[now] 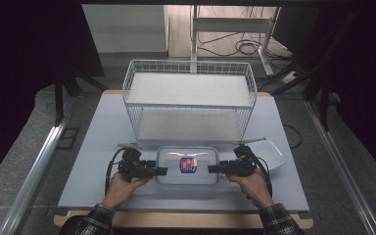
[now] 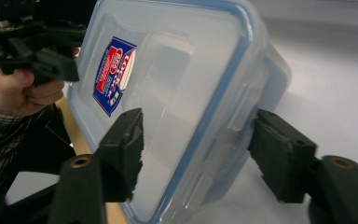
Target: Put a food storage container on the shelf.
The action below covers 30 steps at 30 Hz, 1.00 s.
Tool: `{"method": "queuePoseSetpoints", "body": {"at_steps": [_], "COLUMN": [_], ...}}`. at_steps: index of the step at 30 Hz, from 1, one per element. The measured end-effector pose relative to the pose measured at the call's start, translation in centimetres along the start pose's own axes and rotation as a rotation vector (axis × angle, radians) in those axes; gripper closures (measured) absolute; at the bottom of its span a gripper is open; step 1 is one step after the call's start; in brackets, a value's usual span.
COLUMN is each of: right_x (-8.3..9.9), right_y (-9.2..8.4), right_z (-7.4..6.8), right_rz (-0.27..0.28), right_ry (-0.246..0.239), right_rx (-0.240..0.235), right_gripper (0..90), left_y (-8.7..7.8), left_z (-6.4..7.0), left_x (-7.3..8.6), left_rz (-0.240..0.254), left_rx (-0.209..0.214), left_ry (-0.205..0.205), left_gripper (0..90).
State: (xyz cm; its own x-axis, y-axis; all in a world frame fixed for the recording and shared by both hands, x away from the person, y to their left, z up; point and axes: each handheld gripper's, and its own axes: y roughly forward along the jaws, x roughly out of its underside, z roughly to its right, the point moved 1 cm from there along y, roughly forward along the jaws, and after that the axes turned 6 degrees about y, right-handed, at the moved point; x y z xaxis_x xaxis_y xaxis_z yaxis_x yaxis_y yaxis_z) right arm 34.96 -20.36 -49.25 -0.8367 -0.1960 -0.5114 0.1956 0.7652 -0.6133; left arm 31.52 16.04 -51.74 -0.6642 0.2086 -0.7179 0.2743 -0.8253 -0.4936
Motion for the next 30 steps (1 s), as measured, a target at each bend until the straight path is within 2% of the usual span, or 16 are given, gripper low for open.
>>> {"method": "queuePoseSetpoints", "body": {"at_steps": [4,7,10,17,18,22,25,30], "right_x": [0.7,1.1,1.5,2.0,2.0,2.0,1.9,1.1], "right_y": [-0.9,-1.1,-1.2,-1.5,-1.5,-1.6,-1.8,-2.4], "right_z": [-0.3,-0.7,-1.1,-1.5,-1.5,-1.6,-1.8,-2.7], "right_rz": [0.023,0.034,0.045,0.072,0.078,0.097,0.117,0.152], "right_ry": [0.0,-0.001,-0.003,0.028,0.029,0.012,0.006,-0.037], "right_rx": [-0.019,-0.005,0.011,0.026,0.025,0.03,0.022,0.019], "right_gripper": [47.4,47.6,48.0,49.0,49.4,49.6,50.5,50.5], "left_y": [-0.7,-0.7,-0.7,-0.9,-0.9,-1.0,-1.4,-2.4], "left_z": [0.3,0.7,0.8,1.3,1.4,1.5,1.7,2.3], "left_x": [0.7,0.8,0.9,0.9,0.8,0.6,0.3,-0.8], "left_rz": [0.048,0.062,0.075,0.099,0.109,0.129,0.147,0.158], "left_rx": [0.019,-0.002,-0.004,-0.016,-0.027,-0.034,-0.035,-0.049], "left_ry": [-0.02,-0.018,-0.019,-0.031,-0.026,-0.031,-0.015,0.02], "left_gripper": [47.8,48.3,49.2,51.1,51.3,51.8,52.1,52.2]}}
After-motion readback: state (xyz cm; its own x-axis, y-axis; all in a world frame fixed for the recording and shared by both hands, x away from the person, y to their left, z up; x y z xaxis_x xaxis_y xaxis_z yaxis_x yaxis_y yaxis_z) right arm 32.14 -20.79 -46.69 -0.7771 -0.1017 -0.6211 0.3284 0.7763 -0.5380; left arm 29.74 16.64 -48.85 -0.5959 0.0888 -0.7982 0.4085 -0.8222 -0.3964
